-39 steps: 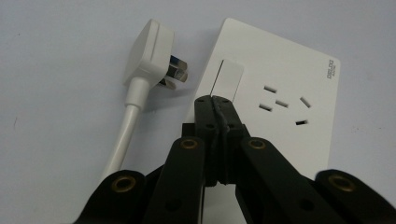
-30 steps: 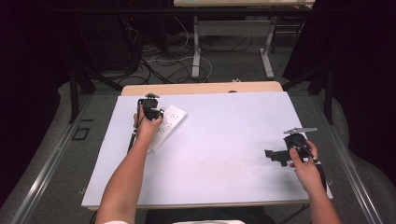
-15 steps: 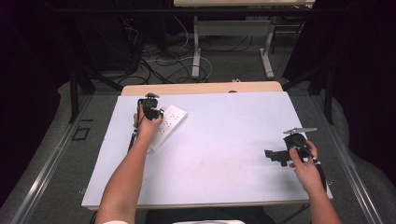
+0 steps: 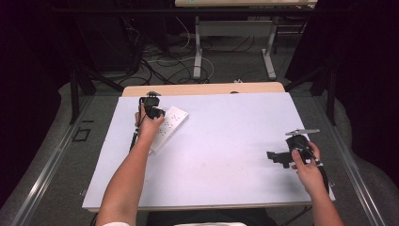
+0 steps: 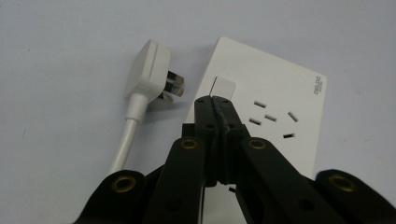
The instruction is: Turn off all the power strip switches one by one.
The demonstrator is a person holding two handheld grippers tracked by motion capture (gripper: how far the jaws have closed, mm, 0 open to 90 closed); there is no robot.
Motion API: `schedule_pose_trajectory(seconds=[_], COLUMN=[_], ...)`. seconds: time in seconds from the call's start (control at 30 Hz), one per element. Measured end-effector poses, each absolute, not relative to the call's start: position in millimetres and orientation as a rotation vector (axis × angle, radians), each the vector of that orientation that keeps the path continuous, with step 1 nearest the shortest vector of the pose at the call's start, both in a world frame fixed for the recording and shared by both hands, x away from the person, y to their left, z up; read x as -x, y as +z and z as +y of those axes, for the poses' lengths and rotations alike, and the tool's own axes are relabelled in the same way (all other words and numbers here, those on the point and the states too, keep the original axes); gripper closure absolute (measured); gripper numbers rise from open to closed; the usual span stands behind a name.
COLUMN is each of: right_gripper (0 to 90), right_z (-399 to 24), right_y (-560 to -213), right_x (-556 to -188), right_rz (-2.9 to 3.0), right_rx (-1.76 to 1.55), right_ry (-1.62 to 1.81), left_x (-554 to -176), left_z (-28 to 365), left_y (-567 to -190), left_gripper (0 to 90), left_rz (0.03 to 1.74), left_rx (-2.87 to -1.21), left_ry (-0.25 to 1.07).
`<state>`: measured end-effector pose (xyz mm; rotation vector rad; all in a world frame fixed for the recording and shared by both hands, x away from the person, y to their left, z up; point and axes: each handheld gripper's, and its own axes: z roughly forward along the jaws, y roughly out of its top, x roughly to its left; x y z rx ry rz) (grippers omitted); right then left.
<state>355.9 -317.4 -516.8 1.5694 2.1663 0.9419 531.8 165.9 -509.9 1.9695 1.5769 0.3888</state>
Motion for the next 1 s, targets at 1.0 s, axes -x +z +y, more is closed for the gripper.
schedule_pose_trajectory(seconds=[1.0], right_gripper=[0.0], right_z=[-316], right_y=[-516], right_x=[-356], right_rz=[2.17], right_rx=[-1.558], right_ry=[0.949], left_x=[-558], left_z=[144], left_y=[-498], left_gripper=[90.0], left_rz=[1.555], left_rx=[-1.973], left_ry=[0.39])
